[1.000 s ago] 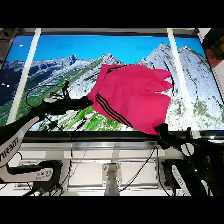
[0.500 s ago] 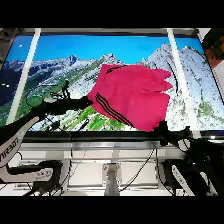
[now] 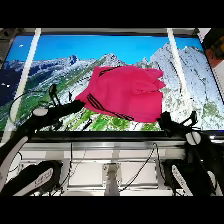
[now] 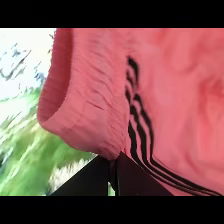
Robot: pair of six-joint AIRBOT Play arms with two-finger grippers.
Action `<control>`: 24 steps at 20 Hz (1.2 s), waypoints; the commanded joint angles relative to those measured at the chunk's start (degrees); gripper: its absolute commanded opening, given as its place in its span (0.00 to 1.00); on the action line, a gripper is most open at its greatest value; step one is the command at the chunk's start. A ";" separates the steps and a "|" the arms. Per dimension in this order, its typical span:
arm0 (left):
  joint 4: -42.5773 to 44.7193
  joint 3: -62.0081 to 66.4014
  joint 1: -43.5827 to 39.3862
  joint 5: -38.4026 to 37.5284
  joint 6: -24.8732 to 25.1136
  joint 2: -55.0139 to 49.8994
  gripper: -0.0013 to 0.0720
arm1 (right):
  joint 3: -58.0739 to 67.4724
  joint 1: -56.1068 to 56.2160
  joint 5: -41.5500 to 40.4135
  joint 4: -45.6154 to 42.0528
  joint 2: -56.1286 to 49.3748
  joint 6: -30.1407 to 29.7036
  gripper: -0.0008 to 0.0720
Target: Fold the clothes and pants, and hang the long-sleeved shirts on hangers.
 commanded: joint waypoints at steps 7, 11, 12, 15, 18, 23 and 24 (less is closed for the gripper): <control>-7.04 -0.04 -10.58 5.97 -2.86 12.94 0.02 | 19.74 0.04 0.76 -1.42 -3.82 -4.48 0.02; -7.02 10.64 -10.51 12.00 -2.84 4.44 0.03 | 29.66 0.04 -7.43 -1.09 -22.29 -10.73 0.02; -7.02 13.53 -10.51 13.60 -2.84 1.27 0.03 | 32.65 0.04 -10.08 -1.16 -27.30 -10.91 0.02; -7.04 22.12 -10.49 14.78 -2.84 -10.62 0.03 | 44.09 0.07 -13.79 -0.26 -42.38 -10.91 0.02; -8.26 29.24 -9.20 19.19 -2.86 -21.90 0.03 | 55.69 -0.02 -16.87 -0.26 -54.14 -10.47 0.02; -14.64 39.15 -6.23 19.61 -2.84 -35.50 0.28 | 69.16 0.04 -22.45 1.27 -68.50 -6.60 0.32; -15.28 41.29 -6.12 19.58 -2.84 -37.42 0.66 | 70.84 0.04 -22.38 1.29 -70.12 -6.60 0.59</control>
